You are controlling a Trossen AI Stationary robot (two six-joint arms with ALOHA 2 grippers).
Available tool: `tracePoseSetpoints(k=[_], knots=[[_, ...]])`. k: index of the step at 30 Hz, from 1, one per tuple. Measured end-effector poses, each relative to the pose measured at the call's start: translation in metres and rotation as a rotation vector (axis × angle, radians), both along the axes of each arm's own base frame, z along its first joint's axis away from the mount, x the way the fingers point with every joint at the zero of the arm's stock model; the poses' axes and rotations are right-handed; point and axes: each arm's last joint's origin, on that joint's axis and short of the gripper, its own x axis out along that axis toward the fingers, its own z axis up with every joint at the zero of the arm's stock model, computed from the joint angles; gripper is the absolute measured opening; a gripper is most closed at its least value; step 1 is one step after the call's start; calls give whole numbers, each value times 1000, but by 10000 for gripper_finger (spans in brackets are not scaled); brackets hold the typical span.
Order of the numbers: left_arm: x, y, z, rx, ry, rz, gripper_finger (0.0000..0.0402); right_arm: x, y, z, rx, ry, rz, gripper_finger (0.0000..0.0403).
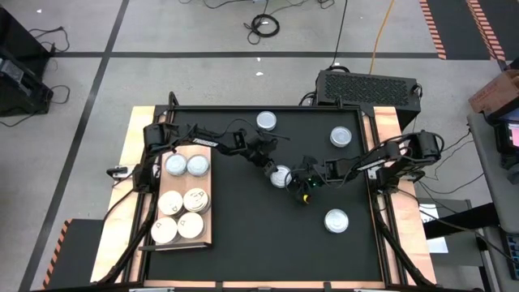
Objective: Stack canned seafood by type on shelf
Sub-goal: Stack the green tuna can on top of the green tuna can on the shelf
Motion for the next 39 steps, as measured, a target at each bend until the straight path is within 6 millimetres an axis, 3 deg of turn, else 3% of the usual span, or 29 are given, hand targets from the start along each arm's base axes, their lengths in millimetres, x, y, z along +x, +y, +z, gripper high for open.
tracePoseSetpoints(k=[6, 17, 27, 39], knots=[[-1, 2, 1, 3, -12, -36, 11, -1, 0, 0, 12, 8, -6, 0], [-6, 3, 11, -86, -43, -114, 1, -5, 5, 2, 8, 35, -6, 0], [-23, 12, 65, -98, -144, -137, 0, -6, 7, 1, 13, 52, -1, 0], [-72, 15, 134, -43, -131, -108, 0, -7, 7, 1, 23, 56, -6, 0]])
